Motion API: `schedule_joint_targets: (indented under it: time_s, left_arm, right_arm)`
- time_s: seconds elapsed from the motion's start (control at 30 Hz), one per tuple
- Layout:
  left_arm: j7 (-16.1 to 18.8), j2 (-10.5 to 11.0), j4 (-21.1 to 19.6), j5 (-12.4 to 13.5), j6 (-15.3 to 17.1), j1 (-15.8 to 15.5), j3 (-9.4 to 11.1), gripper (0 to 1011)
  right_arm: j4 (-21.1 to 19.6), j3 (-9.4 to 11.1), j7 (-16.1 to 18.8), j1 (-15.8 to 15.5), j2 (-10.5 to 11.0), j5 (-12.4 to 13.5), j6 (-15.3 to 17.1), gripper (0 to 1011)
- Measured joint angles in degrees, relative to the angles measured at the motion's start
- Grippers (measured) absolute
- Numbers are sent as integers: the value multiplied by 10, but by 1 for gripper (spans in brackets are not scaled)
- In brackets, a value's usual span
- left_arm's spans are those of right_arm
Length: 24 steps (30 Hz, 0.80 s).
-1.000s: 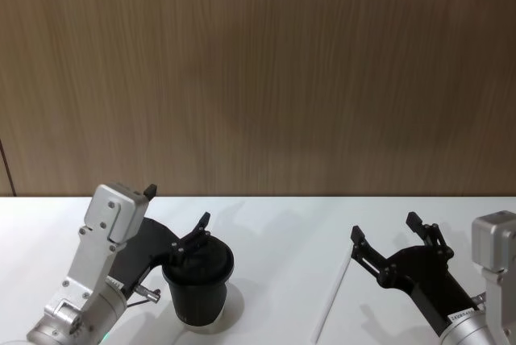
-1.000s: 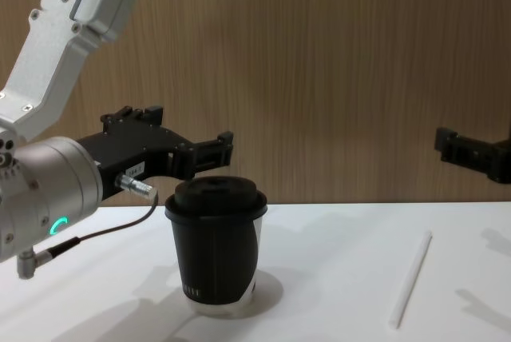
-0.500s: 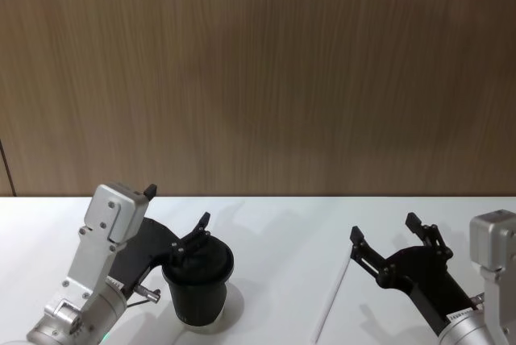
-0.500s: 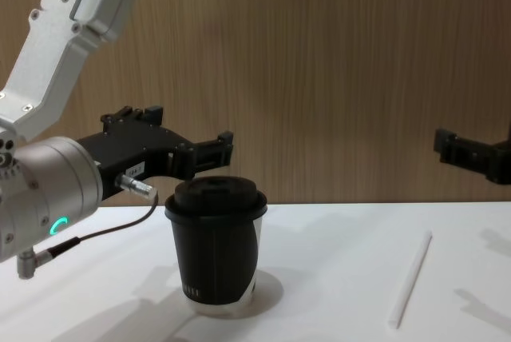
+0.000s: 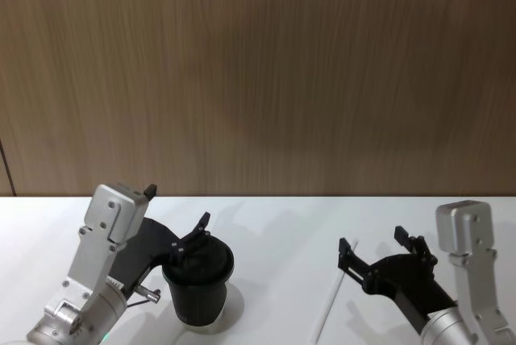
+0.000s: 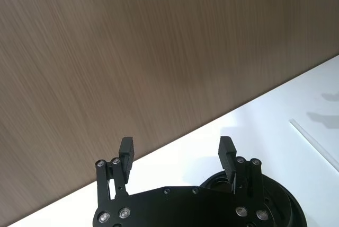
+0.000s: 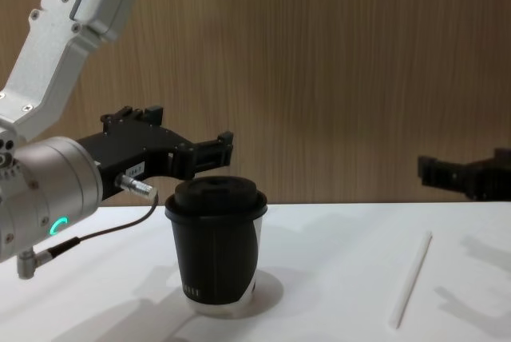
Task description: Pick up the straw with one hand, pass it to the other hand, and insert it into the cup.
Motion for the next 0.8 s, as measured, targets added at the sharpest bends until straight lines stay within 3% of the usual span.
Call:
schedule_joint_targets:
  time_s: [0.43, 0.63, 0.8]
  left_arm:
    - [0, 0, 0, 0, 0, 0, 0, 1003]
    - [0, 0, 0, 0, 0, 0, 0, 1003]
    - [0, 0, 0, 0, 0, 0, 0, 1003]
  right_arm:
    - [-29, -38, -60, 7, -30, -35, 162, 1001]
    - [-37, -53, -85, 3, -41, -53, 210, 1001]
    - [-39, -59, -99, 2, -45, -64, 229, 1001]
